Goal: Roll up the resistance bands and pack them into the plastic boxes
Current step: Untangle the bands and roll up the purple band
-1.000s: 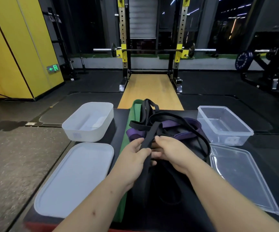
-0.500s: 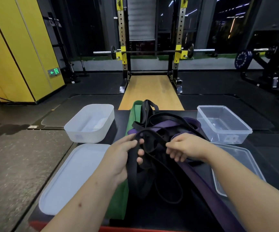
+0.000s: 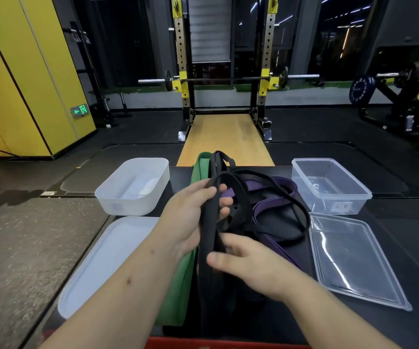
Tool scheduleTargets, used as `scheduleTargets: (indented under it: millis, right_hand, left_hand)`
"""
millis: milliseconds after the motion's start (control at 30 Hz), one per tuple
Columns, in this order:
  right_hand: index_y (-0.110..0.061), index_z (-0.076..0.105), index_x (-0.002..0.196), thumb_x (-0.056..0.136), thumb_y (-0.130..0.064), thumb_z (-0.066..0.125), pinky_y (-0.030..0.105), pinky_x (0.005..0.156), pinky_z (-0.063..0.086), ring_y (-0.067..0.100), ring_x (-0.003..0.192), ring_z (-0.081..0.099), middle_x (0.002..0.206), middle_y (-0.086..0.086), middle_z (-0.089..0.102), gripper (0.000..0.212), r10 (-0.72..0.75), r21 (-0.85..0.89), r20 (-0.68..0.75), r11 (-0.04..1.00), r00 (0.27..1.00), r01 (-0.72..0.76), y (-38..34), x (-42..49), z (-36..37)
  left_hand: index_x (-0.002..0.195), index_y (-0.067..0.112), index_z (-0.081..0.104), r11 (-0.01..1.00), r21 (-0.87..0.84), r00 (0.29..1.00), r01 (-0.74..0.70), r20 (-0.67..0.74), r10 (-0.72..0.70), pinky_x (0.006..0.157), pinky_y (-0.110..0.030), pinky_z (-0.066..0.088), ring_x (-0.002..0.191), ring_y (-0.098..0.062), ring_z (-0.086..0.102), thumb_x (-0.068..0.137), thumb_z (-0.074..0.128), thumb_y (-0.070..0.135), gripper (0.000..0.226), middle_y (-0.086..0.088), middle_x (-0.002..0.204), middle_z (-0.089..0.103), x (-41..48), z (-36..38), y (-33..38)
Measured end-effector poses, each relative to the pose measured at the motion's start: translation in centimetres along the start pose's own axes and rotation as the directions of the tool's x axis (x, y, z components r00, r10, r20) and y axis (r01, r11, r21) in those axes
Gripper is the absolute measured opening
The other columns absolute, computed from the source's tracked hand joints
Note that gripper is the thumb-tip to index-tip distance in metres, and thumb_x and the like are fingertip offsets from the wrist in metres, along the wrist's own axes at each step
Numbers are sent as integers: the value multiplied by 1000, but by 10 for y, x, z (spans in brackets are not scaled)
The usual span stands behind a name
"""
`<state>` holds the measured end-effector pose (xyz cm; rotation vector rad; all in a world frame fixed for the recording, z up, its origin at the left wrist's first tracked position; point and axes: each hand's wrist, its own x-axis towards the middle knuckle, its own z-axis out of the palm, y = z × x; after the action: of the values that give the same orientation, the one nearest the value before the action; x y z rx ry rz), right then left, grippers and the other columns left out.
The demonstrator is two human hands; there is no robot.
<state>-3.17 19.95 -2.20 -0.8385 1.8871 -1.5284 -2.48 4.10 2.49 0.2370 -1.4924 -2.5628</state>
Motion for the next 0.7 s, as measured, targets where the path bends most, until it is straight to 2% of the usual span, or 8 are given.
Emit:
scheduleTargets:
  millis: [33, 133, 267, 333, 400, 500, 600, 700]
  right_hand:
    - [-12, 69, 117, 95, -31, 71, 43, 88, 59, 21, 94, 73, 102, 10, 76, 29, 9, 41, -28, 999, 1000, -8, 1, -4, 6]
    - [2, 65, 110, 97, -13, 62, 39, 65, 58, 29, 70, 70, 87, 20, 72, 20, 44, 265, -64, 964, 997, -25, 1, -18, 19]
    - [1, 67, 110, 98, 1, 46, 38, 62, 55, 29, 77, 67, 97, 23, 74, 24, 169, 405, -118, 908, 979, -108, 11, -37, 29]
    - [-6, 68, 114, 97, -7, 53, 36, 61, 53, 30, 78, 67, 99, 22, 74, 23, 199, 466, -135, 877, 971, -115, 17, -44, 35]
    - [-12, 64, 123, 99, -17, 63, 34, 57, 51, 30, 74, 65, 96, 19, 73, 25, 217, 490, -149, 863, 965, -118, 21, -49, 40]
    - [-15, 65, 118, 99, -21, 67, 44, 71, 60, 34, 85, 71, 103, 16, 76, 20, 235, 437, -222, 891, 946, -119, 34, -51, 42]
    - [-20, 71, 92, 95, -25, 71, 46, 83, 61, 16, 81, 74, 92, 1, 76, 5, 196, 267, -339, 958, 920, -106, 44, -50, 40]
    - [-17, 69, 89, 89, -38, 72, 46, 85, 59, 16, 80, 71, 86, -3, 75, 20, 162, 212, -382, 974, 910, -85, 45, -47, 42]
  left_hand:
    - [123, -2, 65, 1000, 7, 1000, -5, 2, 5, 65, -29, 58, 81, -25, 70, 103, 50, 2, 25, -19, 116, 71, 1, 2, 0]
    - [122, -3, 63, 999, 39, 1000, 0, 8, -1, 70, -33, 61, 88, -27, 72, 102, 53, 2, 23, -20, 116, 70, -1, 4, -8]
    - [129, -5, 58, 999, 7, 999, 53, -8, -53, 73, -35, 62, 93, -29, 72, 100, 57, 0, 29, -23, 121, 67, -11, 4, -32]
    - [135, -3, 54, 997, 8, 997, 81, -19, -81, 74, -36, 62, 94, -29, 72, 98, 60, 0, 37, -26, 125, 66, -15, 2, -44]
    - [127, 0, 60, 992, 47, 993, 114, -8, -114, 77, -38, 61, 93, -28, 71, 99, 61, 3, 28, -26, 120, 68, -21, 1, -53]
    - [114, 7, 66, 985, 90, 990, 144, -12, -144, 83, -41, 58, 93, -26, 72, 101, 61, 8, 14, -21, 120, 71, -27, 0, -63]
    - [115, 9, 66, 983, 116, 990, 141, -22, -139, 83, -41, 57, 89, -23, 72, 102, 59, 7, 16, -21, 116, 72, -32, -1, -70]
    - [125, 5, 63, 977, 177, 993, 118, -14, -118, 80, -39, 59, 86, -21, 71, 101, 57, 3, 25, -21, 117, 72, -37, -4, -77]
